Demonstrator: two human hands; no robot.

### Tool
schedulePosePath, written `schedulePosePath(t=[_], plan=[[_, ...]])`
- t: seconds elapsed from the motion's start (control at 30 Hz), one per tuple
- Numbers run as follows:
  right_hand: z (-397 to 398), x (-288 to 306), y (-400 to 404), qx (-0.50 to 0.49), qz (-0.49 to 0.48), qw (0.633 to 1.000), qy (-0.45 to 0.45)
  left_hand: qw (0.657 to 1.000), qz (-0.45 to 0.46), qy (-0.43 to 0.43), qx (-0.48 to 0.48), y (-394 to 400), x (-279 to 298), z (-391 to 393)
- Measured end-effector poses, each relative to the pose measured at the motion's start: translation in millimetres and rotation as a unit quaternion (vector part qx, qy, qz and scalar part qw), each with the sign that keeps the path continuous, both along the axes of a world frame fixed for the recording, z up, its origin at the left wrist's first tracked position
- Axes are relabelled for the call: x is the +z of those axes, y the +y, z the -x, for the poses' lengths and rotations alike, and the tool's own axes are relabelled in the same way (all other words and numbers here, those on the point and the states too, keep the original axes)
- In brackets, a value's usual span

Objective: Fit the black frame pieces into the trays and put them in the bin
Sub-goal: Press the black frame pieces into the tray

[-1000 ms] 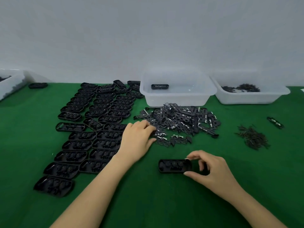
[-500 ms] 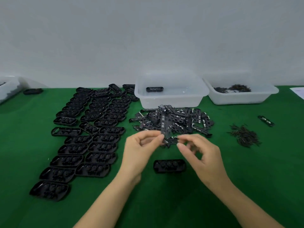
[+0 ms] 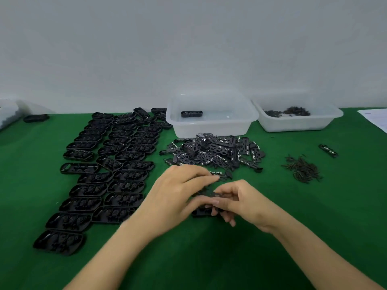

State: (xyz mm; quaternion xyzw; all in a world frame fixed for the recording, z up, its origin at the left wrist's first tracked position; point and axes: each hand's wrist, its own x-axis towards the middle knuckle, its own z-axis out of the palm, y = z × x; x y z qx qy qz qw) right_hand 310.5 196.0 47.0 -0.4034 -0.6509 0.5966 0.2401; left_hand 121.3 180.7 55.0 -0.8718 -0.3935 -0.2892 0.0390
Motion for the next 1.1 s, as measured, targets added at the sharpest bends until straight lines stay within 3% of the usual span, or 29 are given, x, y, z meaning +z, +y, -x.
schedulePosePath(t=[0.13, 0.2, 0.27, 0.33, 0.43, 0.6, 0.97, 1.1], plan=[[-8.0, 0.1, 4.6, 0.013, 0.023, 0.999, 0.033, 0.996, 0.075, 0.009, -0.056, 7.5, 3.5, -0.3], [-12.7, -1.4, 6.9, 0.005, 0.004, 1.000, 0.002, 0.994, 0.091, -0.009, -0.062, 8.2, -2.4, -1.6], [-22.0, -6.2, 11.4, -0.036, -0.125, 0.985, -0.115, 0.991, 0.115, -0.062, -0.038, 9.1, -8.7, -2.6], [-34.5, -16.1, 15.1, -0.037, -0.253, 0.930, -0.265, 0.983, 0.144, -0.115, 0.002, 10.5, -15.1, -2.5], [-39.4, -34.6, 10.6, -0.004, -0.305, 0.873, -0.380, 0.976, 0.192, -0.104, 0.010, 9.8, -24.4, -7.9], [-29.8, -52.8, 8.2, -0.039, -0.367, 0.857, -0.359, 0.974, 0.219, -0.052, 0.022, 16.4, -27.0, -16.6], [-30.5, -54.0, 9.6, -0.047, -0.361, 0.865, -0.346, 0.957, 0.267, 0.114, 0.013, 35.7, -8.5, -31.7], [-30.5, -53.5, 9.3, -0.050, -0.365, 0.865, -0.341, 0.953, 0.271, 0.134, 0.011, 37.9, -6.3, -33.3]])
